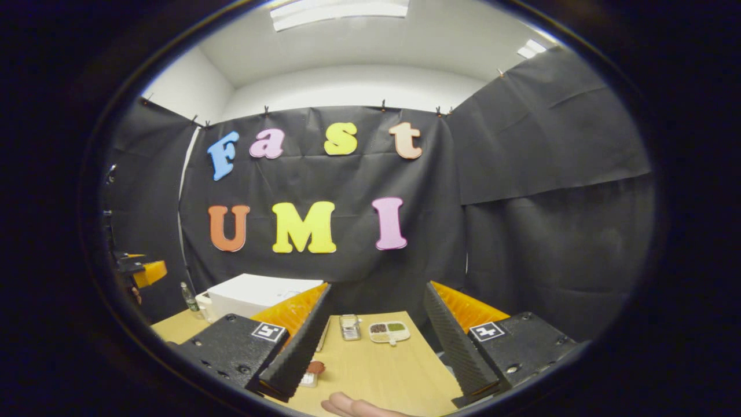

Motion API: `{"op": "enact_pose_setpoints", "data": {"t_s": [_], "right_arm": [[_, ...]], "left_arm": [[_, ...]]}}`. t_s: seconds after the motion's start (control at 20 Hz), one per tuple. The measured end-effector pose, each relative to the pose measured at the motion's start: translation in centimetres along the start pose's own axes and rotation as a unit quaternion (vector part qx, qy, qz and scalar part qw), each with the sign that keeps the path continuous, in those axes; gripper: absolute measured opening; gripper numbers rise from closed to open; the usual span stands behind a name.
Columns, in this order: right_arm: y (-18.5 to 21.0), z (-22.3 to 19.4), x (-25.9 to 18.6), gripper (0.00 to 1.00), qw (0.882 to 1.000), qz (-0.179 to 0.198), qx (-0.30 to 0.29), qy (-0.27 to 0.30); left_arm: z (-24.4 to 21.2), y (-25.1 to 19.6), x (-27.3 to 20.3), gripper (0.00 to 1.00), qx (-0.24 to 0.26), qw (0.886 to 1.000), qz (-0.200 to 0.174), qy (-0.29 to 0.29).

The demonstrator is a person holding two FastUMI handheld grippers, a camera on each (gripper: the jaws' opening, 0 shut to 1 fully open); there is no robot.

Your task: Open the microwave oven with the left hand, put the food in, and close the microwave oven.

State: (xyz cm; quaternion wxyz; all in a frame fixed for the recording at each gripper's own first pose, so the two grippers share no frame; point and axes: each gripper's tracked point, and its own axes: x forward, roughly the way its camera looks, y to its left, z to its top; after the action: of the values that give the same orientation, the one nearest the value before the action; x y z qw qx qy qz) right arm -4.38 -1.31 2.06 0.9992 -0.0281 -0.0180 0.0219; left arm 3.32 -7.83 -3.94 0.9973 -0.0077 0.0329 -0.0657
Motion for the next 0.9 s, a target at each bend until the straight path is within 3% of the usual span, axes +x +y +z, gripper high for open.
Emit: {"op": "enact_pose_setpoints", "data": {"t_s": [0.1, 0.15, 0.2, 0.25, 0.3, 0.35, 0.4, 0.45, 0.5, 0.55, 0.6, 0.65, 0.7, 0.75, 0.8, 0.9], "right_arm": [[0.1, 0.5, -0.8, 1.0, 1.0, 0.002, -0.003, -0.01], [0.2, 0.6, -1.1, 0.92, 1.0, 0.003, -0.003, -0.012], [0.4, 0.6, -1.5, 0.92, 1.0, 0.006, -0.002, -0.014], [0.7, 0.7, -2.0, 1.0, 1.0, 0.011, 0.0, -0.014], [0.8, 0.5, -2.3, 1.0, 1.0, 0.015, 0.0, -0.015], [0.9, 0.4, -2.7, 0.92, 1.0, 0.017, -0.002, -0.014], [1.0, 0.3, -3.0, 1.0, 1.0, 0.019, -0.006, -0.015], [1.0, 0.0, -3.5, 0.92, 1.0, 0.017, -0.01, -0.013], [1.0, -0.2, -3.9, 1.0, 1.0, 0.015, -0.013, -0.013], [1.1, -0.6, -4.4, 0.92, 1.0, 0.015, -0.016, -0.008], [1.3, -1.0, -4.9, 1.0, 1.0, 0.014, -0.02, -0.003], [1.5, -1.3, -5.3, 1.0, 1.0, 0.014, -0.023, 0.001], [1.7, -1.5, -5.8, 1.0, 1.0, 0.015, -0.023, 0.006], [1.9, -1.5, -6.3, 1.0, 1.0, 0.014, -0.018, 0.01], [2.1, -2.0, -6.7, 0.92, 1.0, 0.017, -0.012, 0.018], [2.8, -2.2, -7.6, 0.93, 0.999, 0.029, -0.001, 0.022]], "left_arm": [[-1.6, -1.9, 1.6, 0.95, -0.014, 1.0, -0.02, 0.015], [-2.5, -3.0, 2.3, 0.94, -0.011, 0.999, -0.03, 0.02], [-3.3, -3.6, 3.2, 0.93, -0.004, 0.999, -0.034, 0.023], [-4.3, -4.4, 4.1, 0.93, 0.004, 0.999, -0.038, 0.026], [-5.6, -5.5, 5.1, 0.93, 0.01, 0.998, -0.045, 0.033], [-6.8, -6.6, 6.1, 0.93, 0.014, 0.998, -0.052, 0.039], [-8.0, -7.5, 7.0, 0.93, 0.016, 0.997, -0.058, 0.046], [-9.2, -8.5, 8.0, 0.93, 0.016, 0.997, -0.065, 0.049], [-10.2, -9.4, 8.9, 0.94, 0.014, 0.996, -0.074, 0.046], [-11.2, -10.2, 10.1, 0.87, 0.013, 0.996, -0.08, 0.045], [-12.6, -10.5, 11.0, 0.95, 0.01, 0.995, -0.081, 0.048], [-14.3, -10.6, 12.2, 0.88, 0.007, 0.996, -0.075, 0.056], [-15.9, -10.7, 13.3, 0.96, 0.0, 0.995, -0.072, 0.068], [-17.3, -11.1, 14.2, 0.96, -0.003, 0.995, -0.074, 0.073], [-18.3, -11.4, 15.2, 0.96, -0.005, 0.994, -0.077, 0.072], [-21.1, -11.8, 17.0, 0.96, -0.014, 0.993, -0.081, 0.083]]}}
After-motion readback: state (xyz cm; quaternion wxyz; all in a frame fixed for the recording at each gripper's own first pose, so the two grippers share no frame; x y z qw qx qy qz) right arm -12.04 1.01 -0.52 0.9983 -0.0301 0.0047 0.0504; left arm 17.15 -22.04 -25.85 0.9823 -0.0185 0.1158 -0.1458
